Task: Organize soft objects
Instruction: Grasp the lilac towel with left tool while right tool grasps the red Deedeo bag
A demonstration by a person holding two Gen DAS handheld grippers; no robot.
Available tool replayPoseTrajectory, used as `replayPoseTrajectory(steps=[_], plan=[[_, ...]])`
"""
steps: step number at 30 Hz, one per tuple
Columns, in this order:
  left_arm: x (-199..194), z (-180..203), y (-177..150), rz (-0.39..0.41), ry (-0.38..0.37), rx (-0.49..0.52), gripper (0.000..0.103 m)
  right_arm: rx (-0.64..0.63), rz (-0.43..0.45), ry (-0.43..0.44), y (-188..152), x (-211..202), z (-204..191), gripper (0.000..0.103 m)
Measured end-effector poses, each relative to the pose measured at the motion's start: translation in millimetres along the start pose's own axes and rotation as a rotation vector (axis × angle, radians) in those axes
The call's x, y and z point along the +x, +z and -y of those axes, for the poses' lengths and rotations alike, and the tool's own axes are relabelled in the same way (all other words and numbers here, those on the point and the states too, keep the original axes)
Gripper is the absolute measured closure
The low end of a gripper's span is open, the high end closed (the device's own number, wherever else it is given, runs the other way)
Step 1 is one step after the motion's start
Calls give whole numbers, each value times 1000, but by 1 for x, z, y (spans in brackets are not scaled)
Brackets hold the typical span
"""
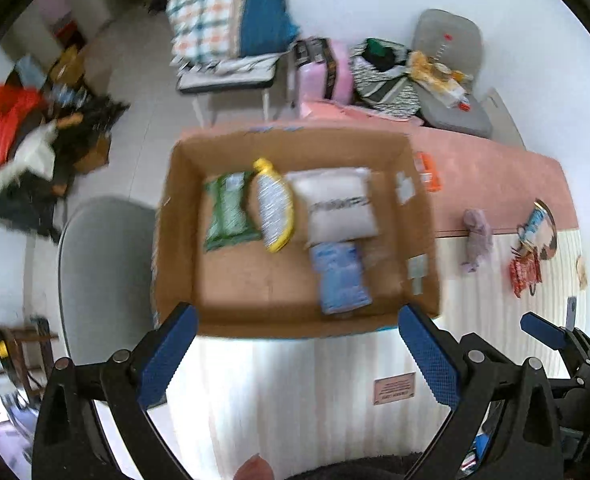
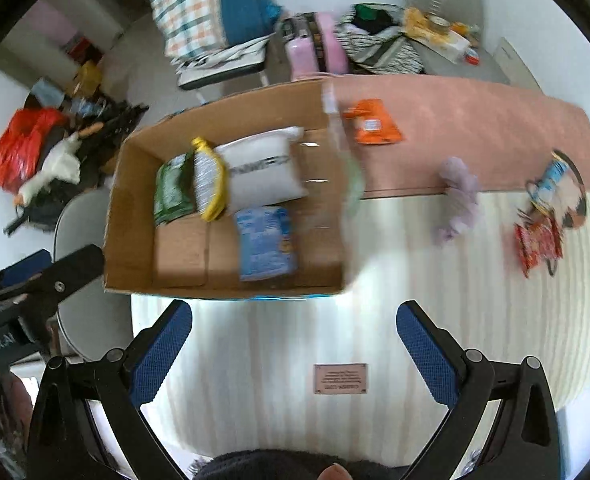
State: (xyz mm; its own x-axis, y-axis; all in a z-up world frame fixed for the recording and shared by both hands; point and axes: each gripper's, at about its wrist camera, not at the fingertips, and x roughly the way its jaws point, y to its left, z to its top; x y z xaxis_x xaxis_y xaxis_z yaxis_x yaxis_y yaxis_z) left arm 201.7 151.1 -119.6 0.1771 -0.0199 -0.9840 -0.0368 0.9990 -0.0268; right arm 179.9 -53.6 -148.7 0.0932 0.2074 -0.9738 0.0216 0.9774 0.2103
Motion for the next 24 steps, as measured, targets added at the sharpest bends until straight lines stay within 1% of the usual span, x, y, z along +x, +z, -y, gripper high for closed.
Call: replayPoseTrajectory(steps=[1, 3, 7, 9, 10, 12, 13, 16, 17, 20, 22, 24], plan=[[-1, 16, 6, 5, -7, 24, 1, 30, 2, -2, 2, -4, 16, 0], [3, 44, 16, 0, -25, 60, 1, 117, 9, -8, 6, -12, 61, 0], [25, 110, 37, -30, -44, 128, 1, 346, 5, -19, 11, -16, 160, 0], [50, 150, 50, -85, -61, 174, 1, 515, -2, 2, 12, -8, 224, 0], [60, 164, 55, -109, -72, 191, 1, 603, -9, 12, 12, -1, 257, 0], [94, 199, 67, -189, -97, 228, 1, 725, -18, 23, 12, 13, 303, 0], [109, 211, 72, -224, -106, 238, 1, 797, -36, 32, 12, 26, 331, 0], [158, 249, 82, -336, -119, 252, 3, 907, -90, 61, 15, 59, 378, 0], [173, 258, 86, -368, -121, 251, 3, 925, -107, 65, 17, 68, 387, 0], [220, 284, 94, -451, -88, 268, 4, 963, -160, 74, 23, 95, 408, 1], [243, 292, 95, -498, -81, 266, 4, 975, -202, 78, 27, 114, 417, 1], [265, 301, 95, -557, -79, 262, 4, 991, -231, 76, 28, 127, 421, 6]])
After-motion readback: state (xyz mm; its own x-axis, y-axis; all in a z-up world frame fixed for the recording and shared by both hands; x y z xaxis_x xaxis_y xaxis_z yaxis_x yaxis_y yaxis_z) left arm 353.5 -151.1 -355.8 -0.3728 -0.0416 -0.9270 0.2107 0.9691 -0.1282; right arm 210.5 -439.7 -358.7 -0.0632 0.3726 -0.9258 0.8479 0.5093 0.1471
